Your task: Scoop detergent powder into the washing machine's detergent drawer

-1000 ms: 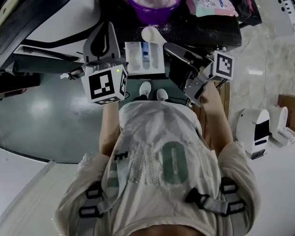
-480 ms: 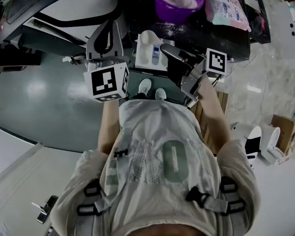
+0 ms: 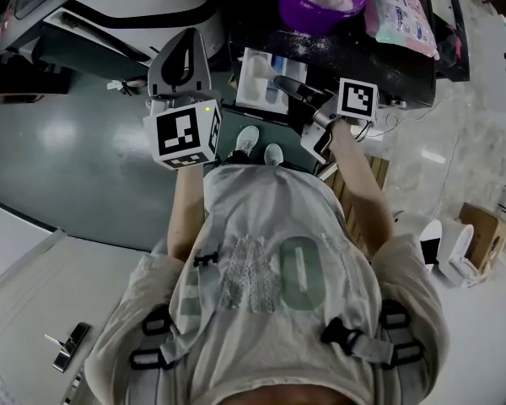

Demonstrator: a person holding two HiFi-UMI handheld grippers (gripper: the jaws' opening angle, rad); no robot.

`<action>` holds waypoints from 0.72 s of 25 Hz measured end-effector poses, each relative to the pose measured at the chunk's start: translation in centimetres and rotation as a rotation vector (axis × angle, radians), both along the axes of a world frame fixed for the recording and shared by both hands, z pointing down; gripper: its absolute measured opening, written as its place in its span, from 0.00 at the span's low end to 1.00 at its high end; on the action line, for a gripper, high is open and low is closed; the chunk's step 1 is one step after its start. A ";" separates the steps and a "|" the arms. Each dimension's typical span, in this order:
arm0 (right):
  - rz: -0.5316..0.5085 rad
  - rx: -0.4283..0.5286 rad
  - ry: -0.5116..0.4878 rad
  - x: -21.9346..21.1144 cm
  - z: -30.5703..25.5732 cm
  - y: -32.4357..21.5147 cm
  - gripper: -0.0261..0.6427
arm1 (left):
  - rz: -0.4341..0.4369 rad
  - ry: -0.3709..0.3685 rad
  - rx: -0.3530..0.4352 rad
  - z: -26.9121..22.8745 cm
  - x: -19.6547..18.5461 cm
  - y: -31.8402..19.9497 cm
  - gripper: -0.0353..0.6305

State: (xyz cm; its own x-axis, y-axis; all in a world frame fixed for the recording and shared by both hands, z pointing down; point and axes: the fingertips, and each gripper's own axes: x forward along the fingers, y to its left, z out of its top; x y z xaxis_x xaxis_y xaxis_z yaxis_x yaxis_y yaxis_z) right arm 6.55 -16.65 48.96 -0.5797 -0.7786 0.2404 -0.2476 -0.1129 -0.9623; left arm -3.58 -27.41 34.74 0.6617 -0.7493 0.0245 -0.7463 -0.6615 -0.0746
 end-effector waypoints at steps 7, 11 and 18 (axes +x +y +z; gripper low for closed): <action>-0.024 -0.018 0.148 0.1 1.8 -0.1 0.06 | -0.006 -0.012 -0.027 1.3 -0.2 0.2 0.08; -0.094 -0.003 0.344 0.1 2.5 0.4 0.06 | -0.019 -0.016 -0.036 1.8 -0.5 0.2 0.08; -0.277 0.104 0.776 -0.6 2.9 0.5 0.06 | -0.034 -0.016 -0.042 2.1 -0.9 0.4 0.08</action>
